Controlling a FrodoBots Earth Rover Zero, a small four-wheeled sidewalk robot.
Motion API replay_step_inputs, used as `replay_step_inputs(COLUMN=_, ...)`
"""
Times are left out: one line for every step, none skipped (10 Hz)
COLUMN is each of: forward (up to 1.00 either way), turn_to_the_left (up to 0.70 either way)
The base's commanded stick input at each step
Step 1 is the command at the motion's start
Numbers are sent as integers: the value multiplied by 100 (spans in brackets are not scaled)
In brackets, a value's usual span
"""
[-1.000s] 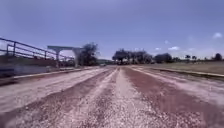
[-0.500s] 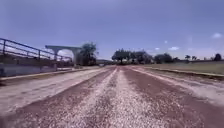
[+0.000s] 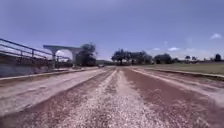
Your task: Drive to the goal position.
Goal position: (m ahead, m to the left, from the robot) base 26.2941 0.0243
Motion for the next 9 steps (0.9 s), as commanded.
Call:
replay_step_inputs(forward=100, turn_to_the_left=0)
replay_step_inputs(forward=100, turn_to_the_left=0)
replay_step_inputs(forward=100, turn_to_the_left=0)
replay_step_inputs(forward=100, turn_to_the_left=0)
replay_step_inputs(forward=100, turn_to_the_left=0)
replay_step_inputs(forward=100, turn_to_the_left=0)
replay_step_inputs(forward=100, turn_to_the_left=0)
replay_step_inputs(forward=100, turn_to_the_left=0)
replay_step_inputs(forward=100, turn_to_the_left=0)
